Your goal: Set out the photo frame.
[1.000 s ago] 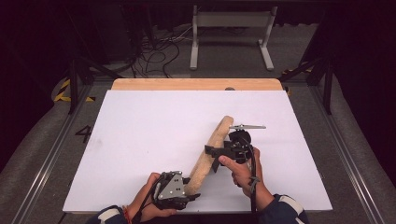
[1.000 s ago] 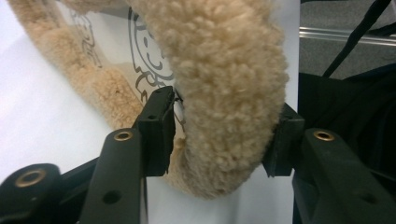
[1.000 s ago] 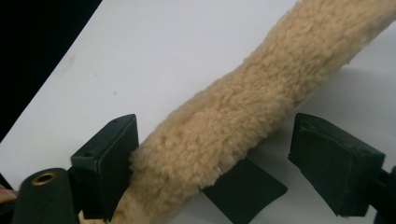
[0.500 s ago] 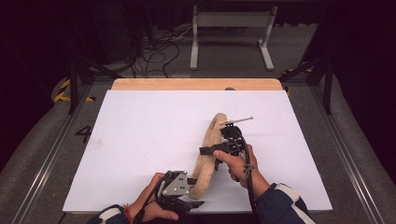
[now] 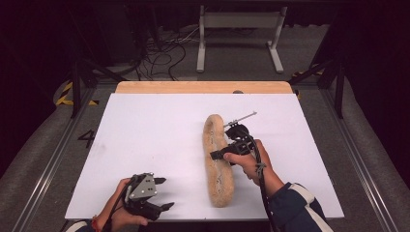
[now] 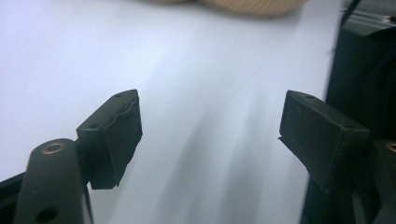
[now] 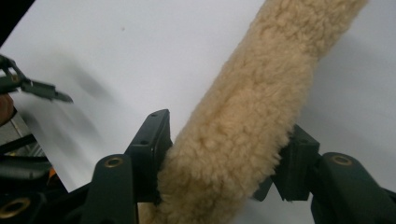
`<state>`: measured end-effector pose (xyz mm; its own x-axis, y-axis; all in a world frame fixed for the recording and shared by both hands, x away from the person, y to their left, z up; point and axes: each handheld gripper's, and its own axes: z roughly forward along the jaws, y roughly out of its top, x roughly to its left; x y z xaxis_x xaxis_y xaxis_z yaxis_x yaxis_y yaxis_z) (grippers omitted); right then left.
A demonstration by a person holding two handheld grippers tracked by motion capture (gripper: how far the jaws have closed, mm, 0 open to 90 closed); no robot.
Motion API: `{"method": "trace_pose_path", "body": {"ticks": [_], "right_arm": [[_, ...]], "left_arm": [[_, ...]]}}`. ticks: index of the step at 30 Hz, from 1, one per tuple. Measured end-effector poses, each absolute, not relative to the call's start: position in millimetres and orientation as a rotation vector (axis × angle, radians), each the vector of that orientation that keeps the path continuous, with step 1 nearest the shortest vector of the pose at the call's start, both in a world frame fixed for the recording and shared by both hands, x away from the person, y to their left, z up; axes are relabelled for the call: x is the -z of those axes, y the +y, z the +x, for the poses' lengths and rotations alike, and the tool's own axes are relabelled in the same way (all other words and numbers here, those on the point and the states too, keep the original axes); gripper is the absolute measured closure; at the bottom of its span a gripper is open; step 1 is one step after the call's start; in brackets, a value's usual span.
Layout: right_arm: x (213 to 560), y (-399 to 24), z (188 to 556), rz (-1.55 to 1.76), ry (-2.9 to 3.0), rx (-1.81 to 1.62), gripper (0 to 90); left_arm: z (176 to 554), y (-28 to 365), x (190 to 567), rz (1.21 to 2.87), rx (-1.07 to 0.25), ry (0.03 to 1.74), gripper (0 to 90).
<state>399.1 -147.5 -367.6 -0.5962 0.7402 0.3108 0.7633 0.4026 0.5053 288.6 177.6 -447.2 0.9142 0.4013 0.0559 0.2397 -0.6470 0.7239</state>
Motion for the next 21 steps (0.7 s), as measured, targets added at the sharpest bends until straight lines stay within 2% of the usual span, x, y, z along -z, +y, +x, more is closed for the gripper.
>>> {"method": "trace_pose_path", "body": {"ticks": [5,8,21], "right_arm": [[363,-149,404,-1.407,-2.650,0.941,56.3],[361,-151,407,-1.405,-2.661,0.924,60.5],[356,-149,422,-1.250,-2.782,0.857,61.7]], "left_arm": [[289,196,451,2.297,-0.262,0.511,21.0],[286,200,452,2.296,-0.243,0.515,25.3],[287,203,457,2.289,-0.191,0.524,25.1]]}}
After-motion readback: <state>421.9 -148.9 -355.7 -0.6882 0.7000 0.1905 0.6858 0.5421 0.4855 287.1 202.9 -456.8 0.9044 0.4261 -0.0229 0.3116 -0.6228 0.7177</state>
